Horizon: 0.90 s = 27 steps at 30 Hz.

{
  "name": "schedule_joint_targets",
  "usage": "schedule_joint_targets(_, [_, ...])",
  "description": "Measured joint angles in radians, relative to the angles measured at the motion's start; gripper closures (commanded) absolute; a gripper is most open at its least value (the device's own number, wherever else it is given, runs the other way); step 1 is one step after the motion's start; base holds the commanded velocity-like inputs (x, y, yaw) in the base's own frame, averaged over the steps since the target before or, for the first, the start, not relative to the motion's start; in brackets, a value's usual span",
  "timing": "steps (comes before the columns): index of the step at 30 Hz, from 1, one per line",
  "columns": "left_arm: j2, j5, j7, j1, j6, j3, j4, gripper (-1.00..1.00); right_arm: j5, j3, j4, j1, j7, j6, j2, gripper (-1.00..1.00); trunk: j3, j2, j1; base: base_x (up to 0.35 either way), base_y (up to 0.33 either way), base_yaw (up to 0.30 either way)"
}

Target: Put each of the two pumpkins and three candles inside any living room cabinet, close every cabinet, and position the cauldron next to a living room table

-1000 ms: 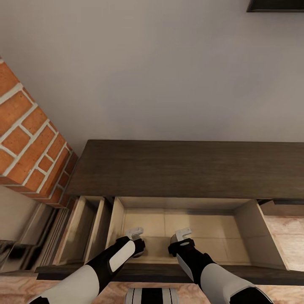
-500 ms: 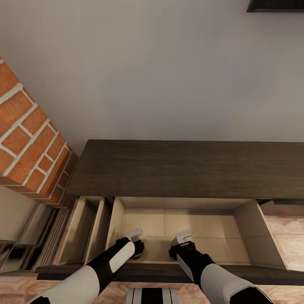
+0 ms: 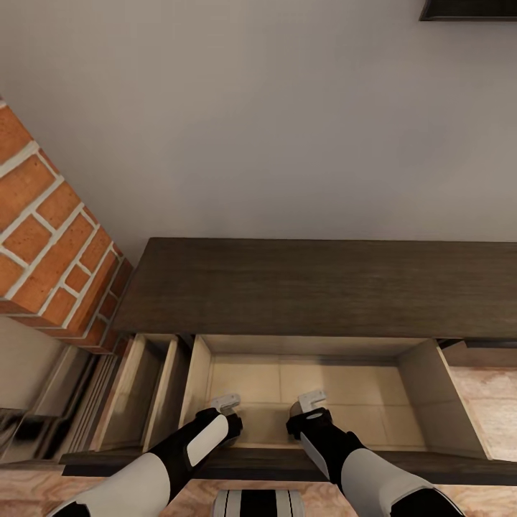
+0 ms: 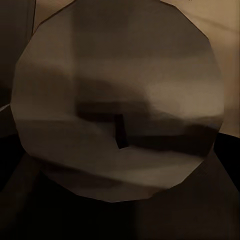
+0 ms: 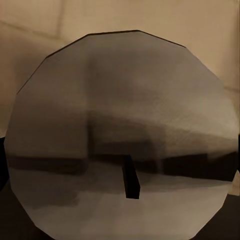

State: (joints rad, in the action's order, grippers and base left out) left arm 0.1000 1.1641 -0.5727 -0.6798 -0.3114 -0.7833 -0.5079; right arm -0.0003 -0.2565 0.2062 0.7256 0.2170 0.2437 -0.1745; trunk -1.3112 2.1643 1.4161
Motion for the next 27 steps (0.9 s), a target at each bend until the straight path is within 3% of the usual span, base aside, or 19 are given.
schedule_joint_targets(9, [-0.001,-0.002,0.003,0.000,0.000,0.000,0.002,1.00,-0.003,0.001,-0.006,0.000,-0.001,-0.001,0.000,1.00,0.000,0.000,0.000,0.000,0.000,0.000])
schedule_joint_targets(11, [-0.001,-0.016,0.026,-0.001,-0.001,0.000,0.014,1.00,-0.004,0.002,-0.023,0.000,-0.001,0.003,0.000,1.00,0.000,0.000,0.000,0.000,0.000,0.000])
schedule_joint_targets(15, [0.001,-0.009,0.089,-0.021,0.000,0.001,0.071,1.00,-0.002,-0.001,-0.037,0.000,-0.001,0.010,0.000,1.00,0.000,0.000,0.000,0.000,0.000,0.000])
schedule_joint_targets(27, [0.003,-0.005,0.104,-0.030,0.003,0.001,0.095,1.00,0.007,-0.007,-0.039,0.001,-0.002,0.012,0.000,1.00,0.000,0.000,0.000,0.000,0.000,0.000])
